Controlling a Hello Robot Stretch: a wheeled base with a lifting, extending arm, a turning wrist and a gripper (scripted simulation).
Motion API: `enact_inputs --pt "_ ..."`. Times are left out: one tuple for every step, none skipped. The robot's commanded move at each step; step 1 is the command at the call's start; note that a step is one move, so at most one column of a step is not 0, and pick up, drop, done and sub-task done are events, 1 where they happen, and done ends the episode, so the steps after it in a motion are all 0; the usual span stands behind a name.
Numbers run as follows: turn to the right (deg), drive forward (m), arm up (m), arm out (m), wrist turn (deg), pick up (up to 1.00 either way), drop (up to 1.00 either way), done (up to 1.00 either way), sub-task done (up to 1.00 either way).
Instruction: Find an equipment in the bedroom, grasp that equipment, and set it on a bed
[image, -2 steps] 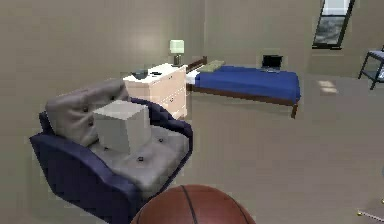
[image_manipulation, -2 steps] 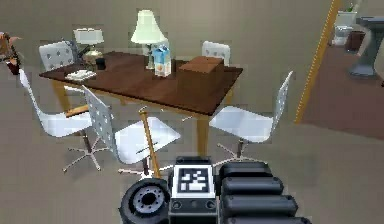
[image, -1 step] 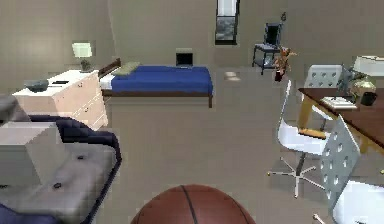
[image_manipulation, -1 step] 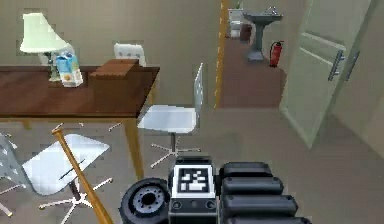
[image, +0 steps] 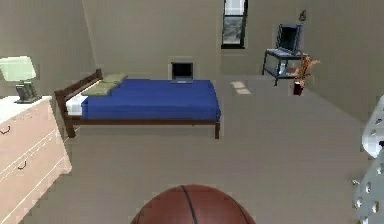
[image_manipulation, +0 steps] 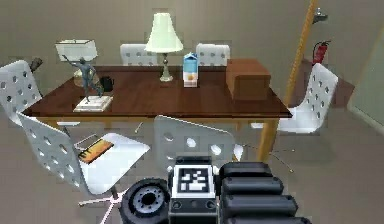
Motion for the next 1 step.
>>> enact_inputs --pt "3.0 0.0 0.0 0.0 0.0 0.0 0.0 0.0 0.0"
